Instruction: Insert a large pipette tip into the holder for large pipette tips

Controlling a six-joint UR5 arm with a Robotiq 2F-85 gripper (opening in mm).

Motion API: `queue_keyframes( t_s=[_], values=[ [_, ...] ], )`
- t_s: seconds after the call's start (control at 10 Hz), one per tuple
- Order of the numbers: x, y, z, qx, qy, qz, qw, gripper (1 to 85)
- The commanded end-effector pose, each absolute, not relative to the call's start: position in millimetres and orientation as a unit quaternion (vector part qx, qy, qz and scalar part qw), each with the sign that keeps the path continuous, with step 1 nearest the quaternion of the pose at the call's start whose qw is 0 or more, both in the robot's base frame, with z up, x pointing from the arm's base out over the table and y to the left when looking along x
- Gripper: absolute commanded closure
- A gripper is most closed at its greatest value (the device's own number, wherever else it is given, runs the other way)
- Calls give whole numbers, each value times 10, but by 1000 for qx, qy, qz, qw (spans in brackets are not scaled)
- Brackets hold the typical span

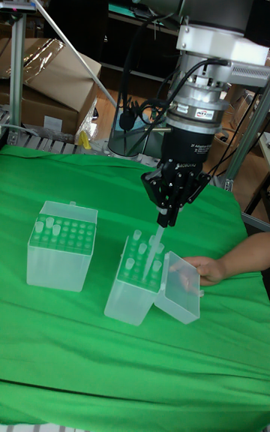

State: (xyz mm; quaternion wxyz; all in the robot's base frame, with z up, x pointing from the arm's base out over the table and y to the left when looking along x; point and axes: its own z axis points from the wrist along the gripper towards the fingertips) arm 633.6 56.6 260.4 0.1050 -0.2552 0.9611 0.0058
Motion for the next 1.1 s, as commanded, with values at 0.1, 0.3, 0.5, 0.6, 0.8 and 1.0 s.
queue_keyframes(
  t_s=[0.1,0.3,0.5,0.6,0.8,1.0],
  values=[
    [6295,576,2444,-283,955,15,89,647],
    [6275,573,2421,-287,954,16,84,587],
    [6273,556,2414,-289,954,14,82,567],
    [6276,525,2417,-280,956,10,82,623],
    [6303,301,2405,-281,955,1,89,713],
    [6315,-77,2436,-304,948,-5,92,713]
  ],
)
